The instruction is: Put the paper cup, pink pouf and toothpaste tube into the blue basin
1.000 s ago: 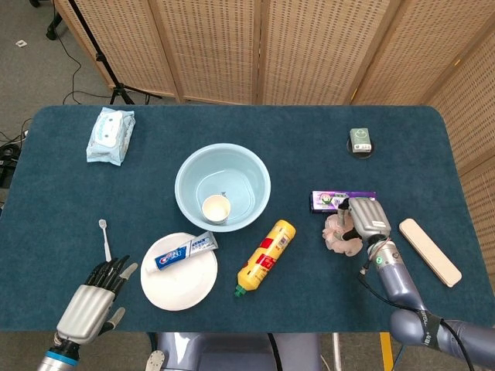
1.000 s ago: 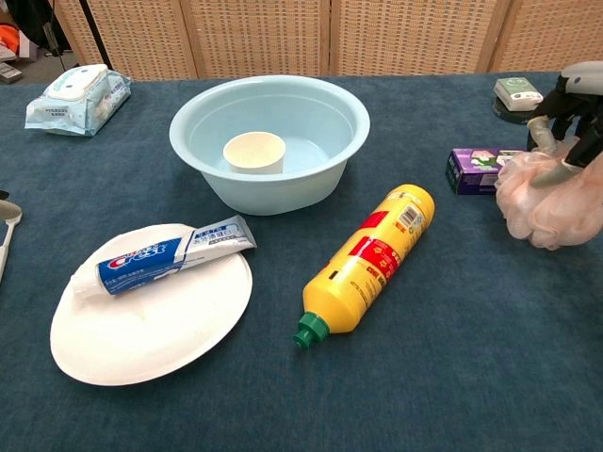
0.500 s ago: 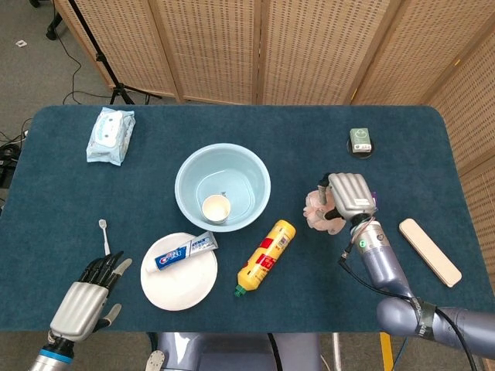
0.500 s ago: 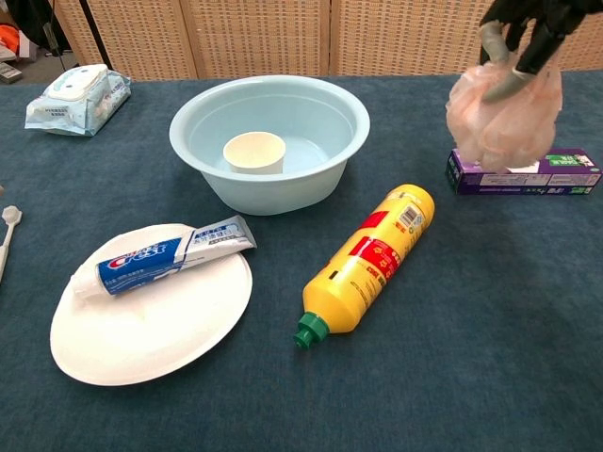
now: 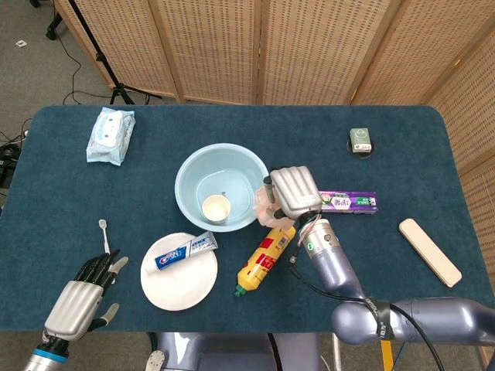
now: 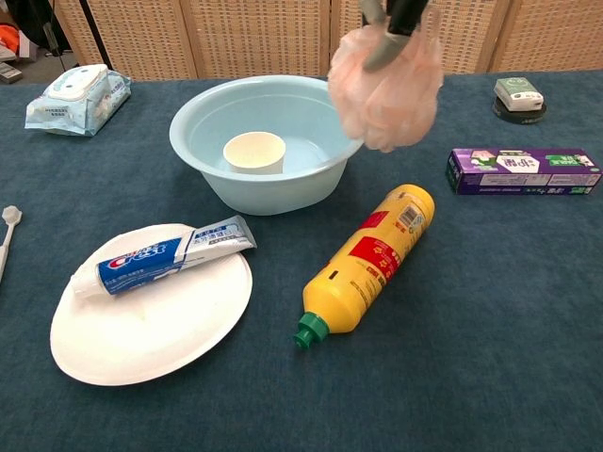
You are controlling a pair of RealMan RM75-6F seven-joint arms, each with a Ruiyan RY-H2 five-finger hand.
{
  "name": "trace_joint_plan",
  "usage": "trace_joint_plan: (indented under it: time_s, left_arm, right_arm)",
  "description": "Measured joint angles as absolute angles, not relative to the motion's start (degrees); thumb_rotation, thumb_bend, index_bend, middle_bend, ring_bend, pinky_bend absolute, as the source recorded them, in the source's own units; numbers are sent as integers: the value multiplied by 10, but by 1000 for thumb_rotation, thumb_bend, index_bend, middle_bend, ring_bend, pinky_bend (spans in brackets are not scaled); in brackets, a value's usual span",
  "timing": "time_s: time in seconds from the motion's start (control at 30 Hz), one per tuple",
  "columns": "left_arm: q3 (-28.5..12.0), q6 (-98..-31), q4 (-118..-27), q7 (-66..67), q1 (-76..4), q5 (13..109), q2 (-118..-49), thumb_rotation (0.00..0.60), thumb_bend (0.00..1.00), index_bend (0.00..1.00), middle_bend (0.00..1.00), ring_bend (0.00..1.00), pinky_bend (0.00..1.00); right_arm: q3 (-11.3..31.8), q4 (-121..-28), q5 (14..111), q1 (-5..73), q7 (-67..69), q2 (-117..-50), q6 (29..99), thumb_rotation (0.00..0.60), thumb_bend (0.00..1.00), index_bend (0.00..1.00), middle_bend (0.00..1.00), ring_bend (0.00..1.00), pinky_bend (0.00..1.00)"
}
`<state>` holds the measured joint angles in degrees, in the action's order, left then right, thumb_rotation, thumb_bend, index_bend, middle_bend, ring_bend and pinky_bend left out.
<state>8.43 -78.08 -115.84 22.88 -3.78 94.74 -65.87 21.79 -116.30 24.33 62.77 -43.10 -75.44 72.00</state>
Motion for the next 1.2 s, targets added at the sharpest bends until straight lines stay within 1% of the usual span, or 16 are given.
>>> trace_joint_plan:
  time_s: [0.2,0.4,0.6,0.77,0.87,0.9,0.97,1.03,1.2]
  left_arm:
    - [85,-774,-1159,212,-41,945,-652,600,326,5,0,0,106]
    - [84,-763,-1156,201,-46,936,-651,600,327,5,0,0,106]
    - [80,-750,-1150,197,-51,918,-654,600,326,5,0,0,106]
    - [79,-744,-1149,202,-54,910,-658,600,326,5,0,0,106]
    - [78,-743,-1148,204,-54,907,-659,600,326,5,0,0,106]
    - [78,-743,-1148,205,-54,907,-660,600,326,5,0,0,106]
    - [78,-743,-1148,206,-54,907,-660,600,327,5,0,0,106]
    - [78,-745,-1149,206,-54,907,-660,600,327,5,0,0,106]
    - [79,-746,-1149,206,-54,910,-660,600,327,5,0,0,106]
  right_arm:
    - [236,-1153,208,682,-470,-813,752,600,203,727,462,458,497]
    - [253,-1111,179,718,-489,-850,758,600,202,727,461,458,497]
    - [255,-1076,161,731,-494,-869,746,600,202,727,462,458,497]
    - [249,-1065,163,731,-489,-874,738,600,198,727,448,458,497]
    - [247,-1065,166,727,-484,-873,740,600,185,717,388,434,497]
    - [247,-1066,166,725,-483,-870,742,600,182,703,364,412,497]
    - [248,-1070,168,722,-482,-864,746,600,172,668,322,369,497]
    - [248,-1080,171,717,-481,-854,750,600,156,620,260,306,497]
    - [247,-1111,184,699,-475,-824,761,600,156,506,149,191,497]
